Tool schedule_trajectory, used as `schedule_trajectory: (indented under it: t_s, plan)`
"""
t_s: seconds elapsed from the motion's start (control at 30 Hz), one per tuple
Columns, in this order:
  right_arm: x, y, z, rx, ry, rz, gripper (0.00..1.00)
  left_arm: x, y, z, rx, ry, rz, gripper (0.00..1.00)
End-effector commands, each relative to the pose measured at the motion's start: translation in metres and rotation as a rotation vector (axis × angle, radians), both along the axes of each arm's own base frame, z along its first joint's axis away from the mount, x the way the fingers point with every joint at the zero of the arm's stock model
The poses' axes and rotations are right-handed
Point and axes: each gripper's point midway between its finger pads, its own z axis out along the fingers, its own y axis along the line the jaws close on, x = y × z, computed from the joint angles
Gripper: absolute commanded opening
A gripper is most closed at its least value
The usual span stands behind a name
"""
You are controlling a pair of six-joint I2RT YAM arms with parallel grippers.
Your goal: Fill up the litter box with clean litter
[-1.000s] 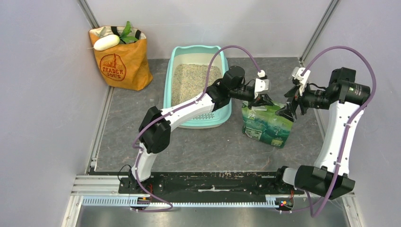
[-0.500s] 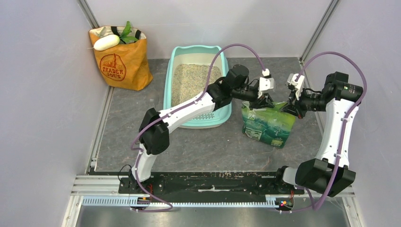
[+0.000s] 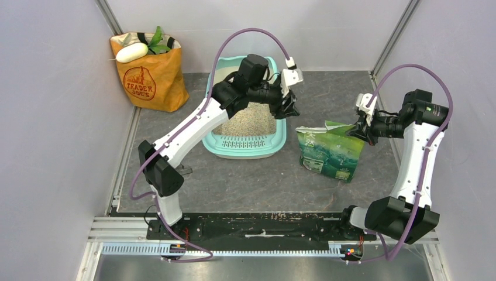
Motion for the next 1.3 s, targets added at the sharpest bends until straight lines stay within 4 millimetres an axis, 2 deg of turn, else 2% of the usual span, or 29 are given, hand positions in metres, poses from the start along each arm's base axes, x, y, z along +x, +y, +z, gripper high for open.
schedule_trajectory:
  t_s: [0.0, 0.13, 0.2, 0.4, 0.5, 0.93, 1.07, 1.27]
  plan:
    - [-0.019, 0.023, 0.025, 0.107, -0.021, 0.062, 0.0, -0.007, 0.001, -0.033, 0.12, -0.143, -0.146, 0.59]
    - [-0.018, 0.024, 0.028, 0.114, -0.03, 0.067, 0.0, 0.004, -0.018, -0.035, 0.102, -0.184, -0.169, 0.57]
    - [-0.017, 0.023, 0.028, 0.111, -0.03, 0.069, 0.0, 0.002, -0.027, -0.035, 0.096, -0.19, -0.186, 0.56]
    - [-0.017, 0.022, 0.024, 0.107, -0.016, 0.07, 0.0, -0.005, -0.047, -0.056, 0.127, -0.216, -0.225, 0.48]
    - [-0.017, 0.022, 0.021, 0.108, -0.006, 0.069, 0.0, -0.006, -0.051, -0.062, 0.133, -0.223, -0.228, 0.47]
    - [-0.017, 0.022, 0.023, 0.113, -0.012, 0.072, 0.0, 0.017, -0.055, -0.095, 0.22, -0.275, -0.169, 0.42]
    - [-0.017, 0.023, 0.023, 0.111, -0.016, 0.074, 0.0, 0.028, -0.058, -0.092, 0.204, -0.313, -0.124, 0.37]
    - [-0.016, 0.023, 0.024, 0.108, -0.025, 0.078, 0.0, 0.026, -0.063, -0.098, 0.197, -0.324, -0.166, 0.31]
